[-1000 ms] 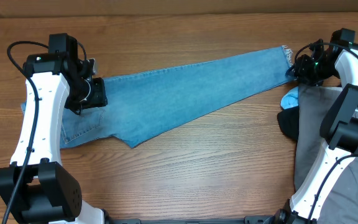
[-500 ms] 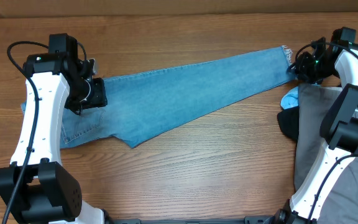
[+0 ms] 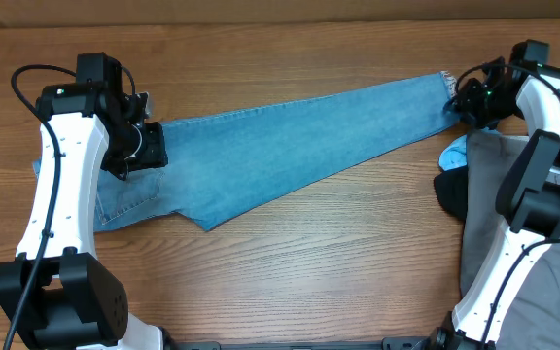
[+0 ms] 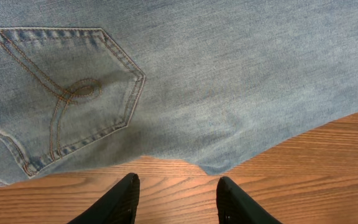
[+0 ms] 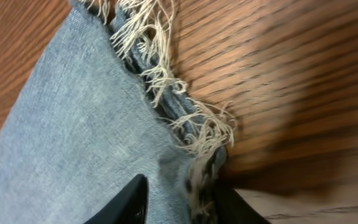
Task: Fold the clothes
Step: 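Lift the hem and fold it leftward toward the waistband with the right gripper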
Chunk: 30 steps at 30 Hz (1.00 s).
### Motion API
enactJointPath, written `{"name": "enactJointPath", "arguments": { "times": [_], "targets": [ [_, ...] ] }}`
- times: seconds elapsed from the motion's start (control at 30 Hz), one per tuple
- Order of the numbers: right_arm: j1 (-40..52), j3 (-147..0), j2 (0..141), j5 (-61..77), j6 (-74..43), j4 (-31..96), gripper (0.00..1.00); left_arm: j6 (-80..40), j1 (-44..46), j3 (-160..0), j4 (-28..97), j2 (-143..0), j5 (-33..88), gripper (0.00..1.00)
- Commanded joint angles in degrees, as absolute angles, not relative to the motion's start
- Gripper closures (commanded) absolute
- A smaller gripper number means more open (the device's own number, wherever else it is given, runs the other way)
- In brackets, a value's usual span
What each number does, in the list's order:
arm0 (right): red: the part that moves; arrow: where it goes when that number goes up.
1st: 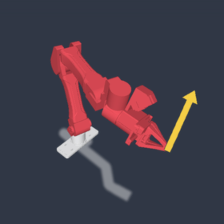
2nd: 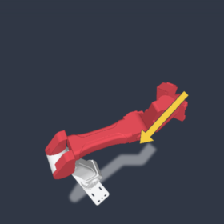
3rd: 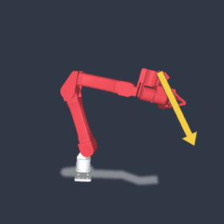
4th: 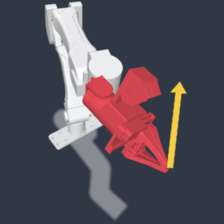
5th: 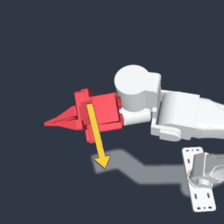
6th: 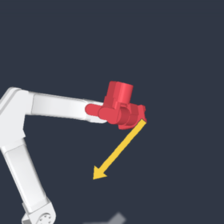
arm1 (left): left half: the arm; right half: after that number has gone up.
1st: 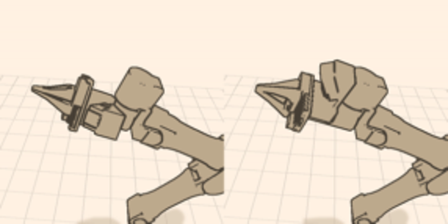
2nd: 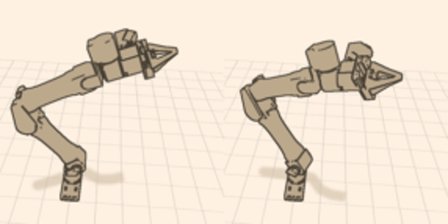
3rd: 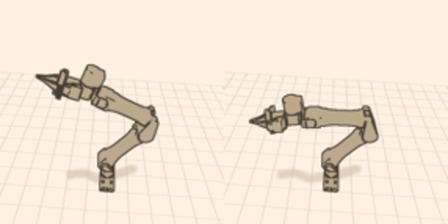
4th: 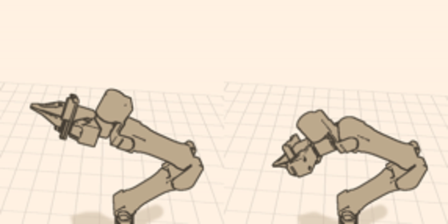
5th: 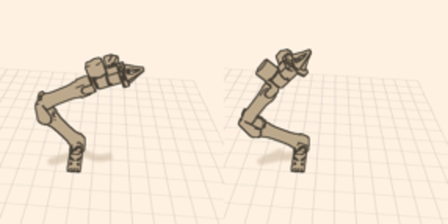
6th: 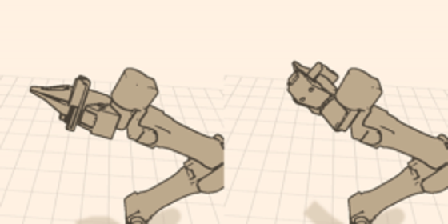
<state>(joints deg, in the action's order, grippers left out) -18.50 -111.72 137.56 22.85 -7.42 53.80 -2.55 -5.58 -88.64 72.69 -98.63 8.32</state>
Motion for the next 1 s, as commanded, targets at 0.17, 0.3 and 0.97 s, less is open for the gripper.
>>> {"name": "enactJointPath", "arguments": {
  "times": [0.17,0.3,0.97],
  "targets": [
    [-18.0,-111.3,139.8,20.4,-7.6,54.2,0.96,-1.2,-5.2,-88.2,73.1,-99.1,7.9,0.57],
    [-18.9,-112.3,138.4,19.1,-7.6,56.9,0.96,-1.2,-5.2,-88.2,73.5,-99.1,7.0,0.58],
    [-25.1,-114.9,104.9,24.0,-3.4,54.5,0.96,-1.2,-17.5,-105.9,85.9,-91.9,7.5,0.51]
  ]
}}
